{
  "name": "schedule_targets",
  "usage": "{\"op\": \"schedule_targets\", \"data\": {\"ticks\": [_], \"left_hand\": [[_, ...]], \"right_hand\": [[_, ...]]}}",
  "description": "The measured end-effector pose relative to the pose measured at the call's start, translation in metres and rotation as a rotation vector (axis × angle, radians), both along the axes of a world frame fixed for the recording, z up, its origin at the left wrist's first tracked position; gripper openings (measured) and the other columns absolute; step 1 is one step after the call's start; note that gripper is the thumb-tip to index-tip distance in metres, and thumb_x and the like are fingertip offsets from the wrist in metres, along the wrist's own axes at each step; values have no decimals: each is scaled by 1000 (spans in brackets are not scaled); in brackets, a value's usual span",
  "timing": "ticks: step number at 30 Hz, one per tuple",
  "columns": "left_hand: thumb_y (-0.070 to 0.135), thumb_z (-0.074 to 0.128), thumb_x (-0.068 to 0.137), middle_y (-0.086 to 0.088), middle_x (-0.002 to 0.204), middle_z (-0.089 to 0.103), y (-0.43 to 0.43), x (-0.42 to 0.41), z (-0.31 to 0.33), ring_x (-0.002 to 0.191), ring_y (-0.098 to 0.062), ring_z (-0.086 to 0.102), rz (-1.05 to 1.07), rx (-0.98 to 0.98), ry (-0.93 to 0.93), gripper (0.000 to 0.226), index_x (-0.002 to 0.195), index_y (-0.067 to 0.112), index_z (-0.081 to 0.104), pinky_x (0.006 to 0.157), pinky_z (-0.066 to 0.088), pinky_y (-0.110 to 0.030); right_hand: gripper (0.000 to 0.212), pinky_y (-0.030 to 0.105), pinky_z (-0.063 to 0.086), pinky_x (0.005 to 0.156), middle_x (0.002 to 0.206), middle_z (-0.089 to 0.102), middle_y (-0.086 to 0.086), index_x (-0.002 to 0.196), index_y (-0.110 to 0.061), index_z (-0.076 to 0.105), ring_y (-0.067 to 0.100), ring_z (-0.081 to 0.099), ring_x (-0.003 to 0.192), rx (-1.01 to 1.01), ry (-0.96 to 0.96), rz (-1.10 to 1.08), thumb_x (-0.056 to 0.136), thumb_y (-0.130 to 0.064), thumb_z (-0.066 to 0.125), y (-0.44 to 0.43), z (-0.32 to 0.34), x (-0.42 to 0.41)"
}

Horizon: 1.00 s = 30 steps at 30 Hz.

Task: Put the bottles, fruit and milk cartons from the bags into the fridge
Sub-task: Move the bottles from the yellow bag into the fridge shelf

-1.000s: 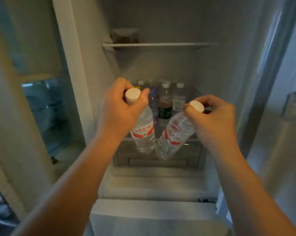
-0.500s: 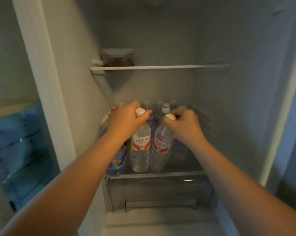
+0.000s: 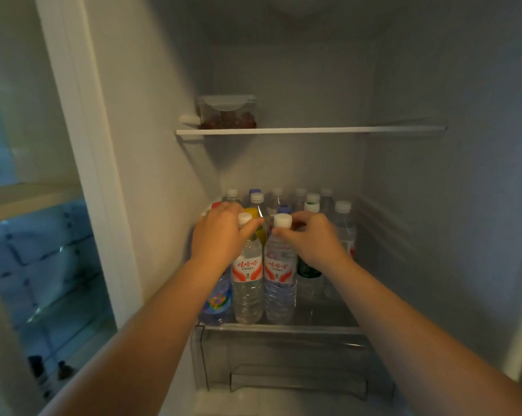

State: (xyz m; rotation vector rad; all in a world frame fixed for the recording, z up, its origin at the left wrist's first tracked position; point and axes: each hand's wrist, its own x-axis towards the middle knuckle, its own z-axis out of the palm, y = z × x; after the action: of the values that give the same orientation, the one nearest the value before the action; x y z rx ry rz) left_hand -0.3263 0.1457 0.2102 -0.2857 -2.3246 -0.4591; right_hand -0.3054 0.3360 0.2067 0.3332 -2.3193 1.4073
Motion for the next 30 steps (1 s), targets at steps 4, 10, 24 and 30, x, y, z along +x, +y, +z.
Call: {"op": "schedule_targets", "data": {"ticks": [4,10,24,30], "left_hand": [[59,47,95,-2,128,59,-5,4,-16,116,-26,53,90,-58,27,50,134,28,55,91,39,-42],[39,69,89,-6,147,49,1,34,-65,137,-32,38,102,-57,147,67,149,27,42,108,36,-54],[54,34,94,-6,166,18,7,74,-215,147,-23,32,-4,-180,-267,71,152,13,40,116,23,-42],[64,28,93,-8,165,22,6,75,-209,146,-27,36,-23,-205,-342,78,152,14,41,121,21,-40]], "right_hand": [[23,23,53,81,98,63,-19,106,-32,62,3,62,96,-110,-35,85,87,-29,74,4,-23,3],[54,33,53,96,114,63,-14,127,-23,52,7,61,111,-167,-151,70,81,-21,81,5,-85,14],[56,36,54,84,116,62,-4,117,-25,46,12,61,106,47,-83,-231,75,-30,84,-25,-158,21],[54,29,52,87,120,63,-6,123,-28,50,11,62,109,68,-113,-171,79,-34,81,-21,-154,33]]}}
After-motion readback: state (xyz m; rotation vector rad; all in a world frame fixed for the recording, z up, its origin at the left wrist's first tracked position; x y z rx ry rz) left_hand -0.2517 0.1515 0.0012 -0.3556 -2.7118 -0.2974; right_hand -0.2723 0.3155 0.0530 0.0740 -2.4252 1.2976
